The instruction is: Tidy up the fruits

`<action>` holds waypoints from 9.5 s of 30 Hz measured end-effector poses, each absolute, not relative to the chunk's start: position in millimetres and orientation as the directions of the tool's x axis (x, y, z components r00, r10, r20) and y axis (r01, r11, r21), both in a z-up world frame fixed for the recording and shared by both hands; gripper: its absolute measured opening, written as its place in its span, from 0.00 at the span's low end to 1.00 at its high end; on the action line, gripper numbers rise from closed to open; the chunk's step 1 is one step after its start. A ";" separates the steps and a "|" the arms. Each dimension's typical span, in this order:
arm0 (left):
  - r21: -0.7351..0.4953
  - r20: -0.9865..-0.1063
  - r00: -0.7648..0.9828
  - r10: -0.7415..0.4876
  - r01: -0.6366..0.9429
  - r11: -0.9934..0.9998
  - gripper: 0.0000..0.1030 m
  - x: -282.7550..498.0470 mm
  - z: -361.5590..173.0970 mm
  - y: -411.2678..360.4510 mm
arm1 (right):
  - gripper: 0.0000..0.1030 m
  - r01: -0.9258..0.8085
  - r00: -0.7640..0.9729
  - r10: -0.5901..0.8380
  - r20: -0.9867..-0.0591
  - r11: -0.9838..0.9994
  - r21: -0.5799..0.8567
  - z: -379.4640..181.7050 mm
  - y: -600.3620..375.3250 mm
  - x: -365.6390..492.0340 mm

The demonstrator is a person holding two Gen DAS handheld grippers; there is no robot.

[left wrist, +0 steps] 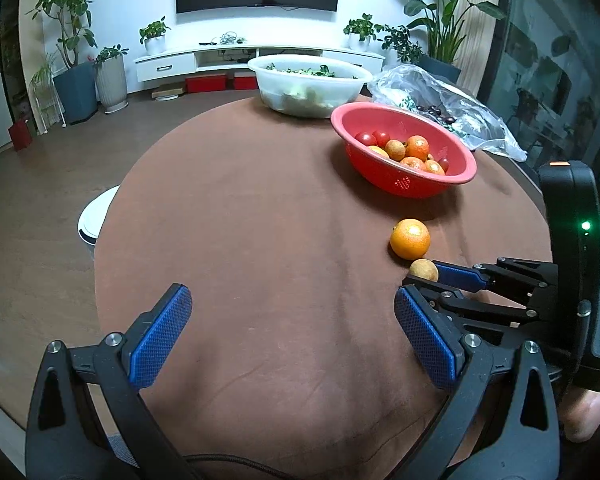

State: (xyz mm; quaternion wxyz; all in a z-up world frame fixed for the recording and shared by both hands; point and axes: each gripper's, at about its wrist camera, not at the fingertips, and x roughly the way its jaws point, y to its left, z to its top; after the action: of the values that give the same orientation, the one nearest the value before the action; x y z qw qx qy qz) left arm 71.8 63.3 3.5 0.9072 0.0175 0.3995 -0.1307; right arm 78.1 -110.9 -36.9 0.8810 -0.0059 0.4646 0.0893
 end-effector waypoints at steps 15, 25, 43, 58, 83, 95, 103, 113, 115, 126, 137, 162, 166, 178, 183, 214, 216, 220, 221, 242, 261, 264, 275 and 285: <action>-0.014 -0.744 0.636 -0.207 0.295 0.955 1.00 90.2 1.9 41.0 | 0.28 -0.146 0.568 0.163 -0.807 0.985 0.096 -24.3 -128.6 70.1; 0.050 -0.765 0.601 -0.231 0.413 0.909 1.00 116.0 -5.8 -14.4 | 0.28 -0.055 0.581 0.126 -0.804 0.992 0.116 -21.5 -175.3 61.4; 0.037 -0.826 0.495 -0.271 0.527 0.849 0.48 147.7 -38.0 -68.4 | 0.28 -0.021 0.594 0.130 -0.794 0.989 0.146 -21.7 -200.2 58.8; -0.020 -0.805 0.495 -0.328 0.529 0.848 0.34 142.5 -31.3 -58.9 | 0.28 -0.022 0.597 0.133 -0.791 0.988 0.150 -20.7 -201.6 58.9; -0.018 -0.674 0.635 -0.376 0.496 0.868 0.34 200.0 58.4 -51.6 | 0.28 -0.040 0.692 0.078 -0.717 0.997 0.070 39.2 -222.3 117.8; 0.010 -0.716 0.604 -0.349 0.509 0.861 0.34 248.9 28.5 -85.6 | 0.28 -0.089 0.657 0.128 -0.743 0.992 0.092 33.5 -227.8 201.2; 0.002 -0.741 0.582 -0.334 0.499 0.867 0.34 260.8 3.0 -88.0 | 0.28 -0.091 0.614 0.153 -0.774 0.988 0.123 9.5 -223.7 229.9; 0.008 -0.742 0.585 -0.327 0.496 0.868 0.48 263.2 -1.7 -92.9 | 0.28 -0.092 0.595 0.158 -0.788 0.987 0.129 -1.5 -216.6 241.6; 0.008 -0.739 0.590 -0.324 0.489 0.872 0.58 263.5 -1.3 -92.1 | 0.33 -0.090 0.595 0.156 -0.788 0.988 0.128 -2.0 -216.4 241.7; 0.036 -0.718 0.628 -0.299 0.463 0.886 0.77 256.0 6.6 -89.2 | 0.46 -0.064 0.612 0.142 -0.778 0.989 0.130 2.3 -223.7 235.6; 0.114 -0.550 0.793 -0.263 0.383 0.917 1.00 179.0 58.6 -66.4 | 0.87 -0.028 0.730 0.123 -0.672 0.988 0.151 46.6 -228.0 174.2; -0.012 -0.608 0.790 -0.083 0.096 0.995 1.00 -11.1 75.2 0.2 | 1.00 0.159 0.784 -0.042 -0.619 0.978 0.134 101.2 -228.2 -33.3; -0.009 -0.620 0.779 -0.096 0.116 0.993 1.00 -22.3 68.8 -6.1 | 1.00 0.144 0.776 -0.035 -0.630 0.982 0.122 91.2 -221.0 -45.2; -0.016 -0.654 0.751 -0.089 0.103 0.995 1.00 -6.0 57.6 -7.0 | 1.00 0.140 0.755 -0.037 -0.654 0.984 0.107 76.7 -207.9 -47.5; -0.020 -0.665 0.741 -0.088 0.100 0.995 1.00 0.4 51.6 -5.6 | 1.00 0.136 0.745 -0.036 -0.666 0.986 0.099 72.7 -204.3 -44.6; -0.016 -0.674 0.734 -0.083 0.097 0.995 1.00 7.3 42.7 -5.4 | 1.00 0.131 0.731 -0.039 -0.682 0.988 0.085 66.0 -199.1 -41.7; -0.017 -0.674 0.734 -0.084 0.099 0.995 1.00 7.4 42.6 -5.4 | 1.00 0.131 0.731 -0.039 -0.682 0.988 0.085 66.0 -199.1 -41.7; -0.016 -0.674 0.734 -0.083 0.098 0.995 1.00 7.4 42.7 -5.6 | 1.00 0.131 0.730 -0.039 -0.682 0.988 0.084 66.1 -198.9 -41.7; -0.015 -0.674 0.734 -0.082 0.098 0.995 1.00 7.6 42.4 -5.7 | 1.00 0.131 0.730 -0.039 -0.683 0.988 0.084 65.8 -198.9 -41.9; -0.013 -0.674 0.734 -0.082 0.098 0.995 1.00 7.3 41.7 -6.0 | 1.00 0.132 0.730 -0.040 -0.682 0.988 0.083 66.9 -198.7 -42.0; -0.011 -0.674 0.735 -0.080 0.098 0.995 1.00 7.2 39.9 -6.5 | 1.00 0.132 0.730 -0.040 -0.682 0.988 0.083 67.6 -198.8 -42.1; -0.011 -0.674 0.735 -0.080 0.098 0.995 1.00 7.2 39.9 -6.7 | 1.00 0.132 0.730 -0.040 -0.682 0.988 0.083 67.5 -198.5 -42.2; -0.009 -0.674 0.734 -0.079 0.098 0.995 1.00 7.9 38.8 -7.0 | 1.00 0.131 0.730 -0.040 -0.682 0.988 0.082 67.6 -198.4 -42.2; -0.009 -0.674 0.735 -0.078 0.098 0.995 1.00 7.4 38.6 -7.3 | 1.00 0.131 0.730 -0.040 -0.683 0.988 0.082 67.8 -198.3 -42.1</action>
State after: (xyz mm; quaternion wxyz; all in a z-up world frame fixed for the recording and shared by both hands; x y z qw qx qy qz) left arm 7.4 -7.3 38.6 0.9312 0.0135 0.3613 -0.0473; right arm -42.1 -198.3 67.8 0.9278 0.0623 0.3648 -0.0463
